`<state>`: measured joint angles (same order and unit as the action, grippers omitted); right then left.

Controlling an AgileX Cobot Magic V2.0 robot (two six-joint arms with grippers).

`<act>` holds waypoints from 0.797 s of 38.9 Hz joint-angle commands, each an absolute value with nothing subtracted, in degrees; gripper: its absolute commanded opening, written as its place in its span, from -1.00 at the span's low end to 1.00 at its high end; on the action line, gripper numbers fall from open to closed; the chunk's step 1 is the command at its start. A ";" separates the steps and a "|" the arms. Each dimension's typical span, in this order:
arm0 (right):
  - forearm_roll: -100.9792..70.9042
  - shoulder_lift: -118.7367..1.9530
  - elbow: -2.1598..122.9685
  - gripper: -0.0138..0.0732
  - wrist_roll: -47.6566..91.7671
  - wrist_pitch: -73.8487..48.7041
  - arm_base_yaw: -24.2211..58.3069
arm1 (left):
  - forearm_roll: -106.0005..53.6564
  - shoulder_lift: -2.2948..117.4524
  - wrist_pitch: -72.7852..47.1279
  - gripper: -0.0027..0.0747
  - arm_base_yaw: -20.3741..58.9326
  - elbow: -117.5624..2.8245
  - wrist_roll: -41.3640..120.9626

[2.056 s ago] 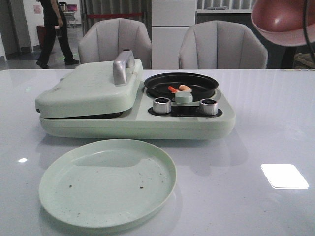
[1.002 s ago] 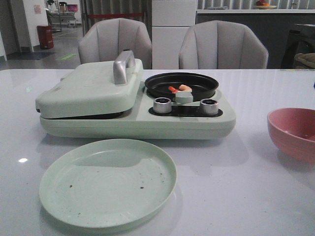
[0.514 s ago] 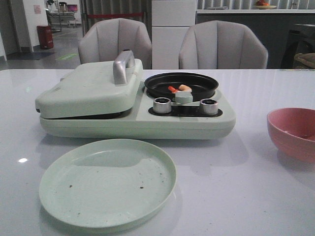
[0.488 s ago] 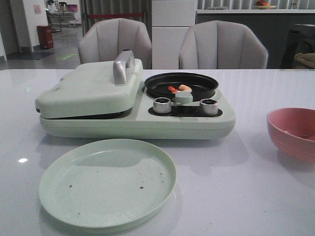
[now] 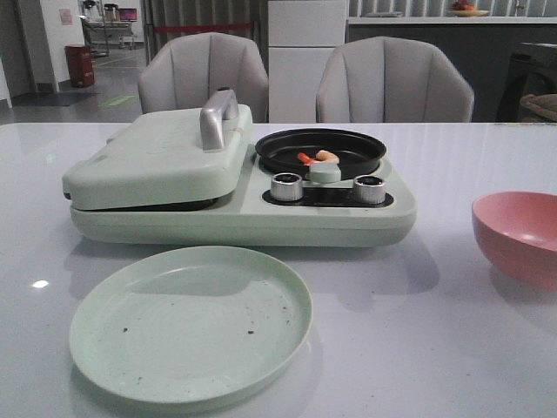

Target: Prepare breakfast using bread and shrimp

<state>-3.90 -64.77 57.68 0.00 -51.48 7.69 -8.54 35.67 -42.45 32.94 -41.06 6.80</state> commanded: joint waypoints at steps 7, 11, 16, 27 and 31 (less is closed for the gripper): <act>-5.01 -51.82 51.82 0.33 1.91 -47.52 8.37 | -9.09 35.80 -38.43 -0.67 33.43 -42.79 6.70; -5.29 -47.18 48.59 0.33 1.85 -47.51 8.37 | -8.99 35.80 -38.33 -0.67 33.43 -42.79 6.70; -5.31 -41.89 45.15 0.33 1.70 -47.53 8.37 | -8.90 35.80 -38.21 -0.67 33.43 -42.79 6.70; -5.31 -36.53 39.59 0.33 1.70 -47.31 8.17 | -8.90 35.80 -38.21 -0.67 33.43 -42.79 6.70; -5.31 -36.53 38.65 0.33 1.70 -47.04 8.17 | -9.03 35.80 -38.21 -0.67 33.43 -42.79 6.70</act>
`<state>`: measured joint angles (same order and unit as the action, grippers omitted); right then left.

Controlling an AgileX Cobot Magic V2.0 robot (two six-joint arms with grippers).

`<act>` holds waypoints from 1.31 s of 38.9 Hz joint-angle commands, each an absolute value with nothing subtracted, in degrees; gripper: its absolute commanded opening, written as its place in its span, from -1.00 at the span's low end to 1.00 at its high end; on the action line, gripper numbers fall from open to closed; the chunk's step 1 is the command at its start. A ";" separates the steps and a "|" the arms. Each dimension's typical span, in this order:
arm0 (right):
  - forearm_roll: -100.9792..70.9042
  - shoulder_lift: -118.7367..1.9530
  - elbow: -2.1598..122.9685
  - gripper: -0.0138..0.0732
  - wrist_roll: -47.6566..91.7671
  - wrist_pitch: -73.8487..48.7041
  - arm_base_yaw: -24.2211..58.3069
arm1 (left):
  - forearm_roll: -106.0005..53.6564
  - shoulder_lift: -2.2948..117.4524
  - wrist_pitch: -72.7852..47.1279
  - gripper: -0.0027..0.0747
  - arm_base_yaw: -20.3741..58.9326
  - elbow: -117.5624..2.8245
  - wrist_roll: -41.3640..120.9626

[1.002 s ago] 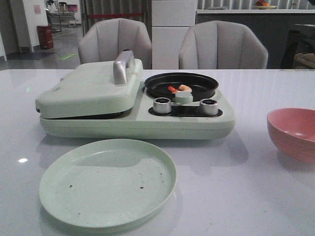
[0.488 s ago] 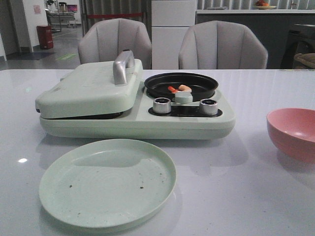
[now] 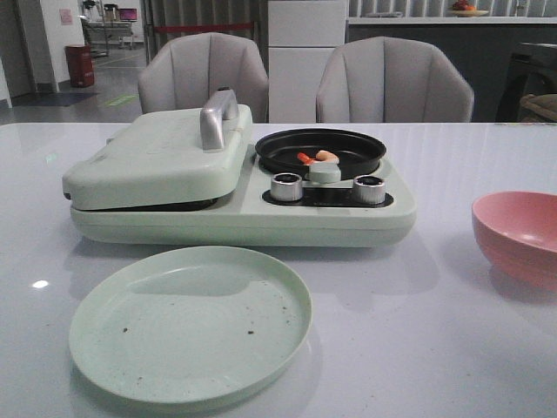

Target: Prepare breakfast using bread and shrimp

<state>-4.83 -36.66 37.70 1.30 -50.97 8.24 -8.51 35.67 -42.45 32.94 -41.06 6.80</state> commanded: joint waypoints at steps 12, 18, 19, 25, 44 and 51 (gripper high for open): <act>-5.31 -36.53 38.59 -0.11 1.70 -45.56 8.17 | -9.11 35.80 -38.21 -0.67 33.43 -42.79 6.70; -5.31 -36.53 38.59 -0.61 1.70 -45.43 8.17 | -9.11 35.80 -38.21 -0.67 33.43 -42.79 6.70; -5.31 -36.53 38.59 -0.59 1.70 -45.43 8.17 | -8.87 35.80 -38.21 -0.67 33.43 -42.79 6.70; -5.31 -36.53 38.59 -0.58 1.70 -45.36 8.17 | -5.33 35.80 -39.06 -0.67 33.43 -42.79 5.22; -5.31 -36.53 38.59 -0.58 1.70 -44.71 8.17 | 2.66 35.80 -41.12 -0.67 32.55 -42.79 -4.27; -5.31 -36.53 38.59 -0.58 1.70 -44.71 8.17 | 2.66 35.80 -41.12 -0.67 32.55 -42.79 -4.27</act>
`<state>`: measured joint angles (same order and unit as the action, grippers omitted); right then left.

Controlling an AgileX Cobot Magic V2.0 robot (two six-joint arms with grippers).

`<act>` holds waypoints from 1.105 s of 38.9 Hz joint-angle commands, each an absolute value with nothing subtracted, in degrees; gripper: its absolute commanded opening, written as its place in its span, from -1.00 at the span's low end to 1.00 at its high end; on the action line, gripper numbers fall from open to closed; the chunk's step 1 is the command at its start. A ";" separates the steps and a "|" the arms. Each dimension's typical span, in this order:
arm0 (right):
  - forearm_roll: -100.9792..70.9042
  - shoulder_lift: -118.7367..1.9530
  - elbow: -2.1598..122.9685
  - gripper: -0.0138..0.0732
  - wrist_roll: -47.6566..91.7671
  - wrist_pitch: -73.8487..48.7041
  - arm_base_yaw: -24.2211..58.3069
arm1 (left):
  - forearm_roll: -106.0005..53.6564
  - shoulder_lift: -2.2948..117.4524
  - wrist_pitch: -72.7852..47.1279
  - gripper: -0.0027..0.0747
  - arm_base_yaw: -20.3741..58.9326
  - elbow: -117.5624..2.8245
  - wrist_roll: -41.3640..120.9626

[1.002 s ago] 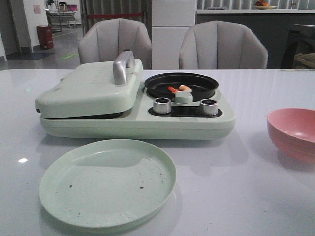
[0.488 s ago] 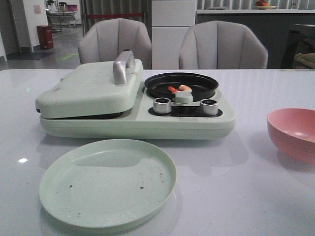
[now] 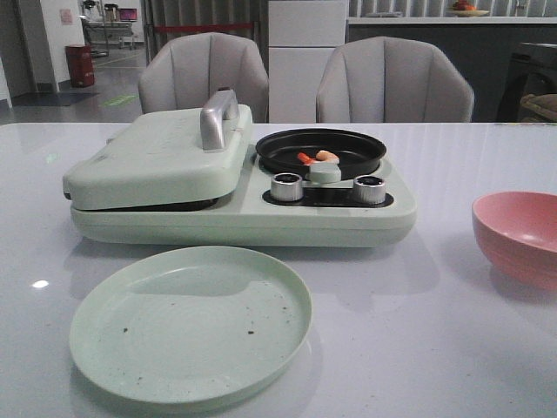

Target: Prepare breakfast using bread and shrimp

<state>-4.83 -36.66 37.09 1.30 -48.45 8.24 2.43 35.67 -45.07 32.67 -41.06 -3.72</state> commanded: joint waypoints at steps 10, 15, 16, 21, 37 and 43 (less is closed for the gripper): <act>-5.31 -36.53 38.59 -0.58 1.70 -44.75 8.17 | 2.48 34.04 -40.77 -0.67 32.15 -42.19 -4.27; -5.31 -36.53 38.59 -0.58 1.70 -44.82 8.17 | 5.73 29.35 -39.77 -0.67 26.79 -41.00 -4.16; -5.31 -36.53 38.59 -0.58 1.70 -44.87 8.17 | 6.02 28.29 -39.56 -0.67 25.05 -40.53 -4.16; -5.31 -36.53 38.59 -0.58 1.70 -45.00 8.17 | 6.33 21.13 -35.11 -0.67 16.68 -35.51 -4.16; -5.31 -36.53 38.59 -0.58 1.70 -45.05 8.17 | -4.53 -0.94 -11.24 -0.67 -0.85 -7.86 -4.16; -5.31 -36.60 38.59 -0.58 1.70 -45.36 8.17 | -4.38 -1.47 -1.41 -0.67 -0.87 -1.44 -4.16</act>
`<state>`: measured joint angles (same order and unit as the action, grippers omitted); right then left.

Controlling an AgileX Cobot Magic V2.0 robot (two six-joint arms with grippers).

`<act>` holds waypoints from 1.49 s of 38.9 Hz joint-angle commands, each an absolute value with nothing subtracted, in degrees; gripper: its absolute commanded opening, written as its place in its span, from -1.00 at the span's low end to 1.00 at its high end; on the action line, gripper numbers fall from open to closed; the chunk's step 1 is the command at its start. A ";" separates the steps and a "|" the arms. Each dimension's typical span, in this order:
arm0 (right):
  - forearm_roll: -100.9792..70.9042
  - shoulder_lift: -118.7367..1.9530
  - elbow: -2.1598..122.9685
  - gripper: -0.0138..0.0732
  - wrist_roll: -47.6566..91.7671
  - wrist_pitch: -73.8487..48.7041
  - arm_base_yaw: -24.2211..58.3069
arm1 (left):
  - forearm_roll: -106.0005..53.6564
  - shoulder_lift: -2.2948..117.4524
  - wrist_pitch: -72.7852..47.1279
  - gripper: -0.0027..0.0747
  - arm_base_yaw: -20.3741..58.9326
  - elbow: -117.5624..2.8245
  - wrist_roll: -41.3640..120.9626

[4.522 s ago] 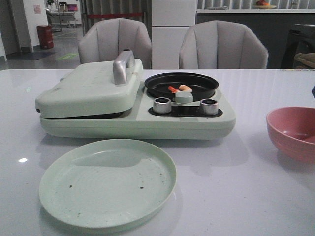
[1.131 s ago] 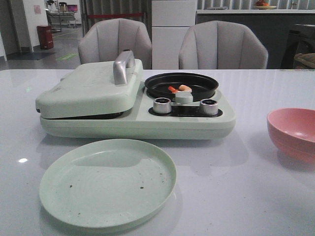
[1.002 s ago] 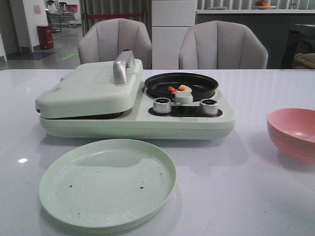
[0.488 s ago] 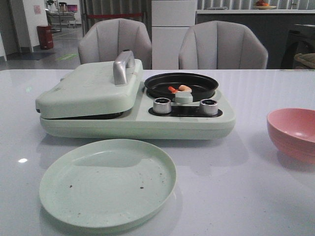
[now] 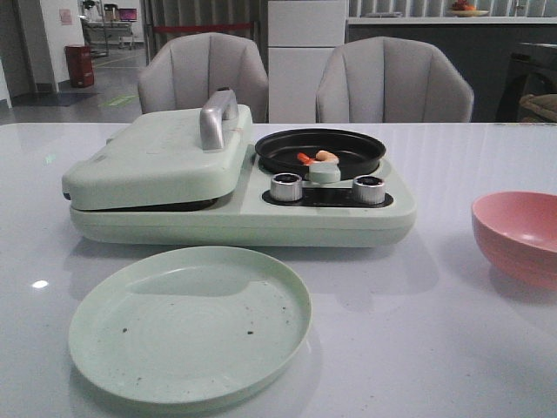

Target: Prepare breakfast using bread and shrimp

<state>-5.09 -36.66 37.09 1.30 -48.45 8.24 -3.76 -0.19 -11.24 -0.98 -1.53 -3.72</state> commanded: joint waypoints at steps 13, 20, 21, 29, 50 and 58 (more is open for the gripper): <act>-5.31 -36.60 38.59 -0.58 1.70 -45.48 8.17 | -0.69 -1.47 0.77 -0.67 -0.77 0.56 -4.16; -5.31 -36.60 38.59 -0.58 1.70 -45.48 8.17 | 2.45 -1.47 0.77 -0.67 0.67 0.56 -4.16; -5.31 -36.60 38.59 -0.58 1.70 -45.48 8.17 | 2.61 -1.47 0.77 -0.67 0.88 0.56 -4.16; -5.31 -36.60 38.59 -0.58 1.70 -45.48 8.17 | 2.48 -1.47 0.77 -0.67 0.76 0.56 -4.16; -5.31 -36.60 38.59 -0.58 1.70 -45.48 8.17 | -0.69 -1.41 3.01 -0.67 0.76 0.56 -0.81; -5.31 -36.60 38.59 -0.58 1.70 -45.48 8.17 | -0.59 -1.41 3.16 -0.67 0.76 0.56 0.00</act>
